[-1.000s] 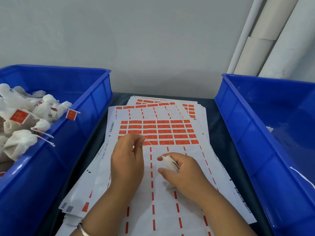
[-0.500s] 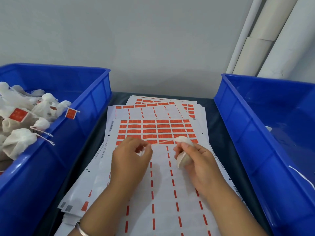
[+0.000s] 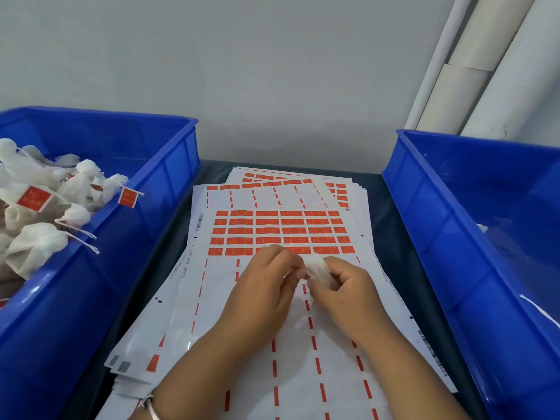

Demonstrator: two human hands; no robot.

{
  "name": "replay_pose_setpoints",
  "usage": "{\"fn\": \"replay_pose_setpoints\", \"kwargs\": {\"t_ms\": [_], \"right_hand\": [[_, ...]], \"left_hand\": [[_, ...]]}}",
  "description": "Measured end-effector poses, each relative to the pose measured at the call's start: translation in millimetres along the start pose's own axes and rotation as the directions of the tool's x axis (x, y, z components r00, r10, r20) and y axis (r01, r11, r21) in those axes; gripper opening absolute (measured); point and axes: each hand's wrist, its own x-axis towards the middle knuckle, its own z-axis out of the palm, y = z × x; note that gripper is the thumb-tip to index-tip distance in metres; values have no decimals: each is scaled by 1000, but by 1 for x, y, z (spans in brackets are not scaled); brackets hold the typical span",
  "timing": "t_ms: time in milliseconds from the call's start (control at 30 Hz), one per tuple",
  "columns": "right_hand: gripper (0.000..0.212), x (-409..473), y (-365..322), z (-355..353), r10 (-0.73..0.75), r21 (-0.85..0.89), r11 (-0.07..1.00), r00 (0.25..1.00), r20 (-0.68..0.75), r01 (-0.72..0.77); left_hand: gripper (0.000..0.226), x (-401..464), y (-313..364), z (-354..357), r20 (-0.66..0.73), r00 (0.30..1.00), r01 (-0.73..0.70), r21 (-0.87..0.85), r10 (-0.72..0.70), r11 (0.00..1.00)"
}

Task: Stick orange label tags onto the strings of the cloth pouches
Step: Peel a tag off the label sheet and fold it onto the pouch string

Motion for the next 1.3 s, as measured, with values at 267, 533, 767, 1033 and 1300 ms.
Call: {"fn": "replay_pose_setpoints", "kwargs": {"t_ms": [267, 533, 767, 1033, 1300], "right_hand": [[21, -3, 1, -1, -96, -18, 994, 958, 269, 105], [16, -5, 1, 5, -135, -35, 989, 982, 134, 141], [23, -5, -1, 4, -122, 88, 989, 992, 35, 119], [7, 0, -1, 3, -62, 174, 983, 998, -25, 65], [9, 0, 2, 2, 22, 233, 972, 998, -62, -7]], "left_hand": [[16, 0, -5, 5, -23, 989, 136, -205, -144, 969], [11, 4, -2, 4, 27, 944, 308, -424, -328, 852], [14, 7, 0, 1, 99, 870, 447, -568, -482, 691], [17, 9, 1, 3, 173, 832, 531, -527, -527, 664], [12, 8, 2, 7, 117, 841, 496, -553, -528, 669]]}}
